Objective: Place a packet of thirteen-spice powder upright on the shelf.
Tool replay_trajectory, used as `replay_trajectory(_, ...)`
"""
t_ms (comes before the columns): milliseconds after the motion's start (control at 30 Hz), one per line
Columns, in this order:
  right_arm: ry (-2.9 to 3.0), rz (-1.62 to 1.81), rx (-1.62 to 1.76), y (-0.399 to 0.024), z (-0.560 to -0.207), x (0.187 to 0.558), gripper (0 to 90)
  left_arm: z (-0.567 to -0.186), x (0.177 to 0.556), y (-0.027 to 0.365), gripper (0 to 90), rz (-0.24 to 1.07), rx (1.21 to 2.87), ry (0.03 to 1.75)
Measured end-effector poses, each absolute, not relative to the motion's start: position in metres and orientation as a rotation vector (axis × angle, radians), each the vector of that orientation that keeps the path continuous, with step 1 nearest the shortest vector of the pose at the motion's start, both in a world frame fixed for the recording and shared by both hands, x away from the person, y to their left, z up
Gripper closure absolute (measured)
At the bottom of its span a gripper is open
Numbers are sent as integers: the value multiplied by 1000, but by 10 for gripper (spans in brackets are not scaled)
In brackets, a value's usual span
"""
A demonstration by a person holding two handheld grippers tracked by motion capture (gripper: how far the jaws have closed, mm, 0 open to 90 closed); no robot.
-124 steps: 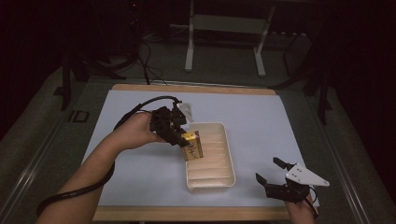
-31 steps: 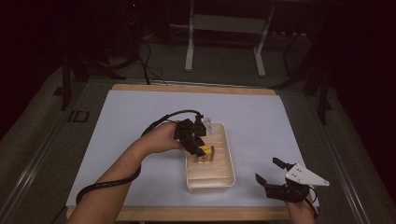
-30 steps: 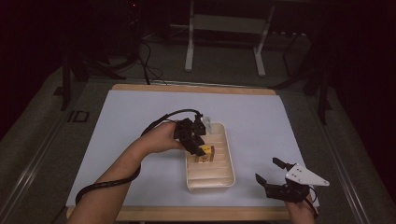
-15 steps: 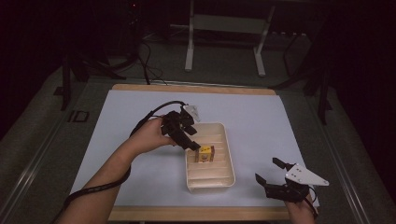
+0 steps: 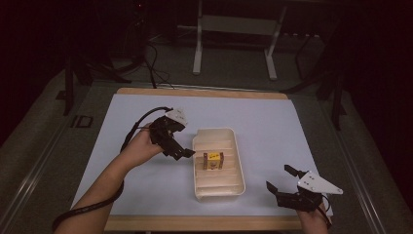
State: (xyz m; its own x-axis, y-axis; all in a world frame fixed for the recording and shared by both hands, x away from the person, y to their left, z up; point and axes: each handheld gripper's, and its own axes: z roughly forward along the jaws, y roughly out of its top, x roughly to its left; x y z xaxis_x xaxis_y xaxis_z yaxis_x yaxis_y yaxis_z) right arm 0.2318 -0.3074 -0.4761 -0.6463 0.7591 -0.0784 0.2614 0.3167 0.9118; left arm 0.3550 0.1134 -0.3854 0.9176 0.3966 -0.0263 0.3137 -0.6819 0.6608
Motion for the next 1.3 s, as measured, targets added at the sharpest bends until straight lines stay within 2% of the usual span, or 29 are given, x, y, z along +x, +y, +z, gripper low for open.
replay_trajectory(367,2082,1293,895,-307,-476,232,144,-397,345,150,18,269,2338,698)
replay_trajectory(600,2081,1289,897,-306,-476,231,144,-403,333,174,18,346,2217,857)
replay_trajectory(967,2084,1285,898,-306,-477,232,143,-432,314,186,18,451,2164,1032)
replay_trajectory(1100,2081,1284,895,-305,-477,231,143,-440,308,189,18,425,2119,1083)
replay_trajectory(1300,2079,1284,896,-306,-477,231,143,-449,297,187,18,409,2112,1057)
